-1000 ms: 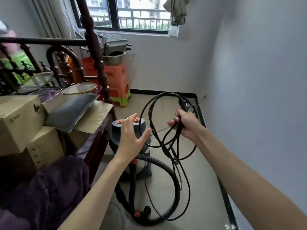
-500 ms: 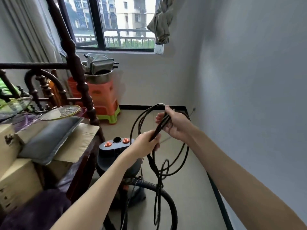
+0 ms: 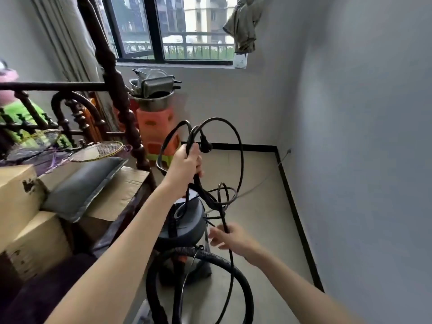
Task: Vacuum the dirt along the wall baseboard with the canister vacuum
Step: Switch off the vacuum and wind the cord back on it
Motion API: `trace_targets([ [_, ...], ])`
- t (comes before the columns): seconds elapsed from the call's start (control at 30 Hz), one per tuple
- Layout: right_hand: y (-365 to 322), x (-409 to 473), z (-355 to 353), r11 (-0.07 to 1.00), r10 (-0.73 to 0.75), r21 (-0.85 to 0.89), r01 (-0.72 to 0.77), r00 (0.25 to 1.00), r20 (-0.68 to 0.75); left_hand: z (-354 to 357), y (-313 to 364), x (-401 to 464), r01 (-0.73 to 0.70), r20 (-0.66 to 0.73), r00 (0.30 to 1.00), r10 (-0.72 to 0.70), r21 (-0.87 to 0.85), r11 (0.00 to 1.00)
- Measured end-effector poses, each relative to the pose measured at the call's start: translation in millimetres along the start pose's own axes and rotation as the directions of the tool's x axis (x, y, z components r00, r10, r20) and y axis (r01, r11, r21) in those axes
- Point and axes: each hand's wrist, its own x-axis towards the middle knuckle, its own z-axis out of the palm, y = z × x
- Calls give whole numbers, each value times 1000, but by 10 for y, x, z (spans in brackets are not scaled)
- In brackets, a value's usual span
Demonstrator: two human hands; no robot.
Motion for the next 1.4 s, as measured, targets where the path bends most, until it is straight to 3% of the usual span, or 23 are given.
trace_targets([
  [0.07, -44, 88, -71, 961, -29, 274, 36, 999, -28, -126, 72, 20, 8, -46, 999, -9, -21, 1000],
  [0.2, 28, 157, -504, 873, 21, 487, 34, 994, -108, -479, 76, 31, 8, -135, 991, -14, -47, 999],
  [0.37, 209, 149, -1118, 476, 260, 873, 110, 930, -259, -809, -86, 14, 40, -228, 973, -41, -11, 999],
  [0.47, 161, 146, -1307, 368, 349, 917, 155, 891, -291, -843, -223, 23, 81, -214, 975, -58, 98, 992],
  [0.57, -36, 179, -1367, 347, 352, 921, 177, 886, -303, -778, -370, -7, 110, -123, 989, -82, 249, 962],
  [0.8, -346, 227, -977, 363, 289, 932, -18, 953, -94, -650, -399, -121, 160, -47, 987, -154, 155, 975],
  [0.97, -728, 289, -716, 112, 294, 992, -61, 955, 26, -419, -315, -264, 126, 34, 991, -132, 135, 983],
  [1.03, -929, 337, -691, -13, 296, 1000, 4, 955, 0, -307, -334, -359, 141, 88, 984, -152, 124, 982],
  [1.17, -1193, 449, -703, -186, 277, 968, 169, 954, -113, -95, -398, -572, 296, 253, 929, -272, -62, 953],
  [1.27, -1288, 499, -673, -117, 211, 973, 198, 963, -171, -28, -396, -591, 308, 272, 923, -271, -105, 945],
  [1.4, -1183, 386, -644, 214, 93, 963, 166, 977, -189, -10, -371, -540, 207, 131, 971, -201, -40, 977],
])
